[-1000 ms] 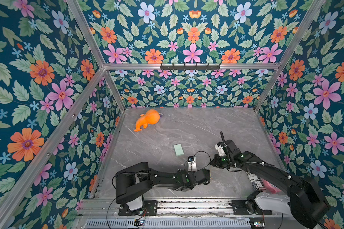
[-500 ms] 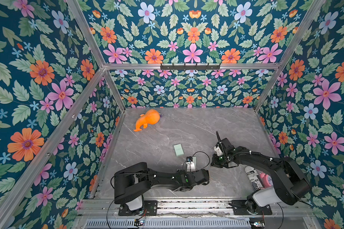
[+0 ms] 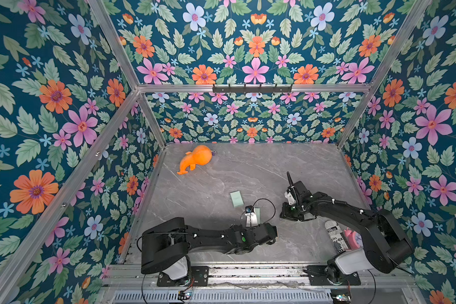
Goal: Take the rings out of the lift-off lid box
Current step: Place the ring at the center of the board, then adjust the jewelry box at the center of the board.
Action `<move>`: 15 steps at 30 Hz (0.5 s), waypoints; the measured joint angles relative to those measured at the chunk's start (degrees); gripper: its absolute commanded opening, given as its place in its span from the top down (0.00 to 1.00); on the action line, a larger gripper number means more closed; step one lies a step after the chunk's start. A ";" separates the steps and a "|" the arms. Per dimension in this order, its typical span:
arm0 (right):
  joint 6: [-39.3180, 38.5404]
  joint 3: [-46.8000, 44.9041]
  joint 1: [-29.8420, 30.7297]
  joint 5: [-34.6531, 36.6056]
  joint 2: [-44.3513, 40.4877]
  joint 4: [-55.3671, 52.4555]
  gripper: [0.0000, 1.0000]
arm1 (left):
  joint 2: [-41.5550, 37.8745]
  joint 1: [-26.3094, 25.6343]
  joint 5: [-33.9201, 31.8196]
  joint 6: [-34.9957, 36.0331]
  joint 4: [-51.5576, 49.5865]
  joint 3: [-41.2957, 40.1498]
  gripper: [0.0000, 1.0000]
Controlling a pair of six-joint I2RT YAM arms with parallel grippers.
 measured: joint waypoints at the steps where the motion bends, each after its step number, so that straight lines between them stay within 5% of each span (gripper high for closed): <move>1: -0.02 0.00 0.00 0.15 -1.01 -0.44 0.71 | -0.44 0.00 -0.15 0.00 0.00 -0.17 0.65; 8: 0.00 -1.07 0.98 1.20 -9.33 -4.20 0.69 | -5.07 0.00 -1.88 0.37 -0.85 -1.66 0.56; 15: 1.88 -2.34 9.27 2.05 -13.68 -6.21 0.68 | -8.59 0.00 -3.61 0.35 -2.14 -3.80 0.53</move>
